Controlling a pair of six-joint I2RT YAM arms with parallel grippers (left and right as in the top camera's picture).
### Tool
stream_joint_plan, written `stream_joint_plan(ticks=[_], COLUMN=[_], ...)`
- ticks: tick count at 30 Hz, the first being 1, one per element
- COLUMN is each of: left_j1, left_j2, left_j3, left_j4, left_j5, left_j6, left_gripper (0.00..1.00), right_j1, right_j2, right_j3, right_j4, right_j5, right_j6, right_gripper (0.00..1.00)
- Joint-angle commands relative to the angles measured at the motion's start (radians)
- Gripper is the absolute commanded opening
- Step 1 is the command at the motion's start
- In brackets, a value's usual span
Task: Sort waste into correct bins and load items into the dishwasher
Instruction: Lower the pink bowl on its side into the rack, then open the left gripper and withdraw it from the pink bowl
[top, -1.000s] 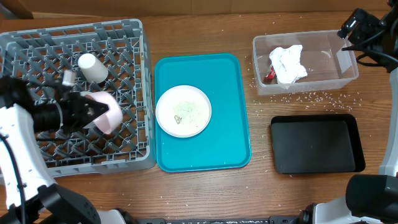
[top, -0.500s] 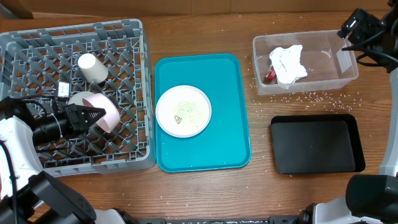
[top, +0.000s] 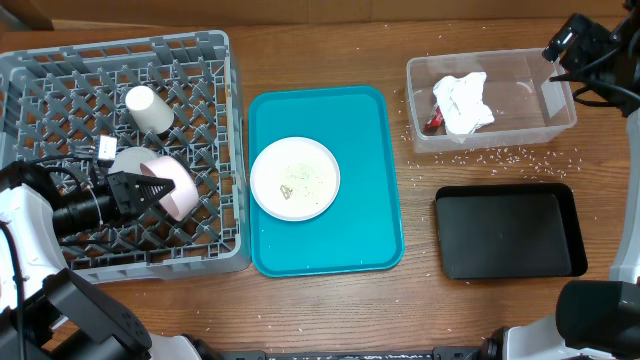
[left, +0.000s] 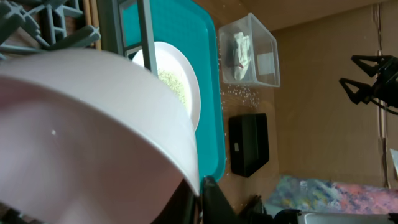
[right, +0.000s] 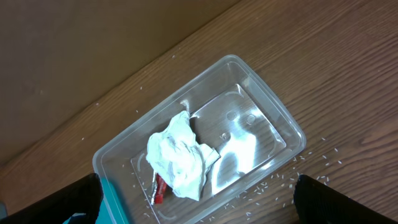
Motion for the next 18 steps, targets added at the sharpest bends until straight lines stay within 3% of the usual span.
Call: stream_joint_plan(ticks=[1,5,11,12,14,18], left_j1=[0.0,0.001,0.001,0.001,0.001,0.001], left_j2=[0.008,0.008,0.008,0.008,0.008,0.008], left_j3=[-0.005,-0.005,-0.005,-0.005,-0.005,-0.002], left_j4=[0.016,0.045,0.063,0.063,0.06,0.08], left_j5=[-0.002,-0.034,-0.083,-0.084,-0.085,-0.085], left_j6=[0.031,0.007,-0.063,-0.066,-0.087,-0.103], left_gripper=[0.12,0.04,0.04,0.06,0.18,0.28], right_j1=[-0.001,-0.001,-0.001,-0.001,-0.001,-0.001], right_j2=[-0.013,-0.013,-0.013,-0.013,-0.013,-0.013], right_j3=[0.018,0.018,0.018,0.018,0.018,0.018], right_j4=[0.006,0.006,0.006,0.006,0.006,0.006], right_j5=[0.006,0.006,0.006,0.006,0.006,0.006], right_j6=[0.005,0.005,0.005,0.005,0.005,0.005], right_gripper=[1.0,1.0,1.0,1.0,1.0,1.0])
